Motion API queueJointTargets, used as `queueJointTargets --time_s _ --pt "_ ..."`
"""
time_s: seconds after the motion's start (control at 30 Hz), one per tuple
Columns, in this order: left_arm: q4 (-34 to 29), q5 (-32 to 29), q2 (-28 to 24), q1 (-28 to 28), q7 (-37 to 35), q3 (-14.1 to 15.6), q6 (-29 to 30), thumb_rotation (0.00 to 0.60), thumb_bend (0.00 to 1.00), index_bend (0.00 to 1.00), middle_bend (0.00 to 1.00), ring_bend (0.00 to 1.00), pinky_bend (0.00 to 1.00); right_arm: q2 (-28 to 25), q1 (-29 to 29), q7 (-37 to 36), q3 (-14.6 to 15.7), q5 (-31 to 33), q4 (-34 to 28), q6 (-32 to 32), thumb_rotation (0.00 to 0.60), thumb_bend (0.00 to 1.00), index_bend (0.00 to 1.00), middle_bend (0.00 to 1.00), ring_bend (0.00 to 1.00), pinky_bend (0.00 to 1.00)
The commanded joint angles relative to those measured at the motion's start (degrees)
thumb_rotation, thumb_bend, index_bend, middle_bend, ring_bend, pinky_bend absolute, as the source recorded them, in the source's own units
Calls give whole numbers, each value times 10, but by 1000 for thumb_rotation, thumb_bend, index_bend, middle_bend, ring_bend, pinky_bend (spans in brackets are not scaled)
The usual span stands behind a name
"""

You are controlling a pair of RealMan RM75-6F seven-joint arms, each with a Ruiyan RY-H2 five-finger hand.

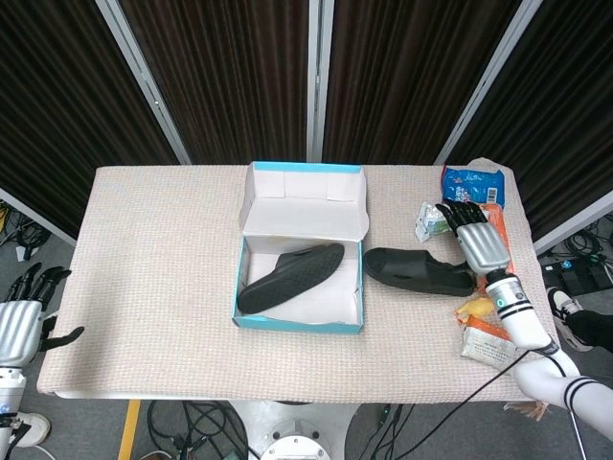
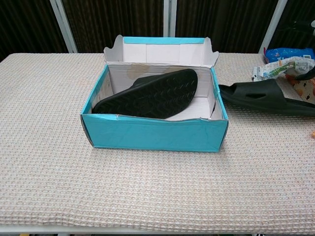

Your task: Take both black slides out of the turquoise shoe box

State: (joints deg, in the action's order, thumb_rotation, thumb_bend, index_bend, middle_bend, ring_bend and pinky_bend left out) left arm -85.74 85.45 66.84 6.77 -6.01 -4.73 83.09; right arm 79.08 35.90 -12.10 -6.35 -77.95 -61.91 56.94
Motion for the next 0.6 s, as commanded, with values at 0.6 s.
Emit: queueJointTargets --time_s 0.6 --pt "-69 -4 31 313 -39 -111 -289 600 32 244 252 165 278 -189 -127 5 -24 -5 -245 157 600 0 0 0 0 0"
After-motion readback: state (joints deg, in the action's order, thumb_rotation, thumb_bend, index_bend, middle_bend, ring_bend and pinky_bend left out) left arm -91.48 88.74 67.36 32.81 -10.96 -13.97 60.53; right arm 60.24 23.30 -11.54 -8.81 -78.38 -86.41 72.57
